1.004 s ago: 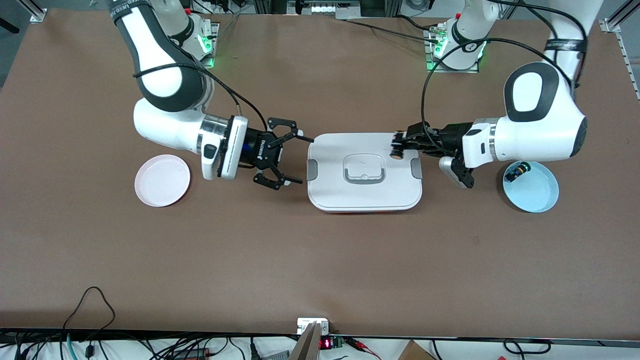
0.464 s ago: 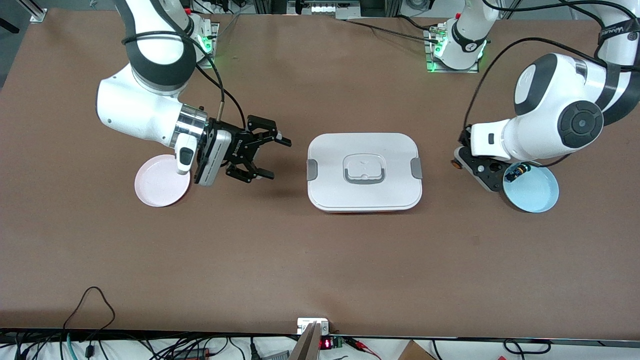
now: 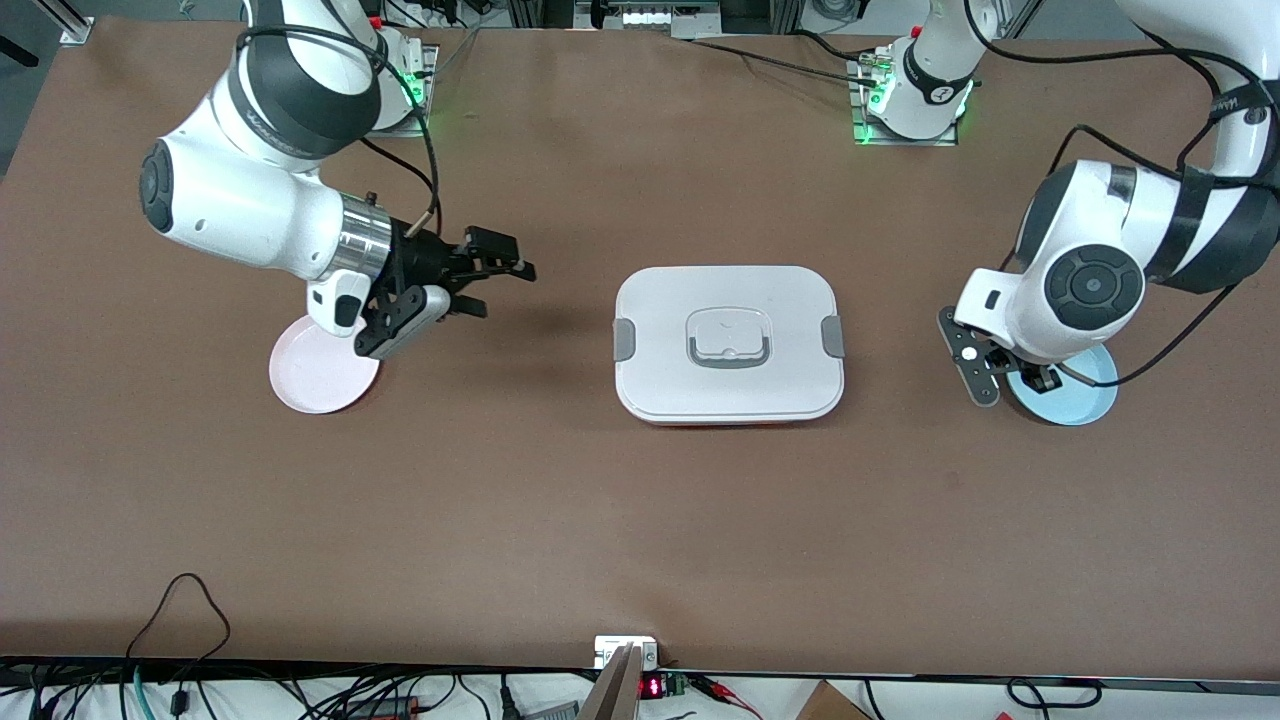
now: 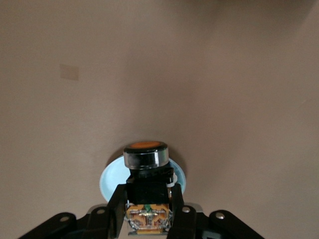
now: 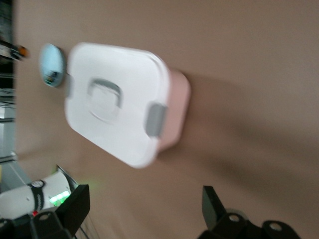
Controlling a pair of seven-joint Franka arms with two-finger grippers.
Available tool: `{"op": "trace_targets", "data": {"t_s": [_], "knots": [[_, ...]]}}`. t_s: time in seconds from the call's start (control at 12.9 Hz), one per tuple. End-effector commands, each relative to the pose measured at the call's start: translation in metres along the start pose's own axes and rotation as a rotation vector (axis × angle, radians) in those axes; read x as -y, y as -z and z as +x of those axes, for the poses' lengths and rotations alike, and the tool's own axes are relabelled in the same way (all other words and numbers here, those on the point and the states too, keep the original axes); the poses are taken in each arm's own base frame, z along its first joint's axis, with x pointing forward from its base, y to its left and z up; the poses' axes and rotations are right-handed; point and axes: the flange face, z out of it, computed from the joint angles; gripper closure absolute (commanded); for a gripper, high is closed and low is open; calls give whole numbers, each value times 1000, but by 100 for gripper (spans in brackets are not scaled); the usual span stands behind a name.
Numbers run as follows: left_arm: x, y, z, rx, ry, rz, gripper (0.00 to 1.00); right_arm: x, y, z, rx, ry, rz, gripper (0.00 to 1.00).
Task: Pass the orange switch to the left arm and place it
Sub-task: 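Carry the switch to the blue dish with the left gripper while the right gripper retracts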
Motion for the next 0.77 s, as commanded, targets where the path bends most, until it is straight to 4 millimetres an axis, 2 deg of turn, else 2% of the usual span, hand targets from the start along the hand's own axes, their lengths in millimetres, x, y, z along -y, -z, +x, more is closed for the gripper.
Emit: {"op": "trace_targets", "data": {"t_s": [0.0,0.15,0.23,0.39,0.54,0.62,0.7], "knots": [[24,-54,-59,-53,-134,49,76,-36,20,-19,163,-115,-252,0],[45,-97,-88,-108,-200,74,77,-59,38,-29,226,-150,-478,0],[49,-107,-99,-120,-201,82,76,-64,56,-30,202,-171,-538,0],[55,-139,-114,-143,-234,61,76,-71,97,-28,132,-159,-658,0],[60,-173,-133,-182,-307,94,75,-106,143,-28,46,-230,-698,0],[62,-189,-146,-202,-322,109,75,-114,157,-24,-9,-218,-696,0],[62,-198,-154,-210,-327,104,75,-131,175,-19,-74,-208,-683,0]]}}
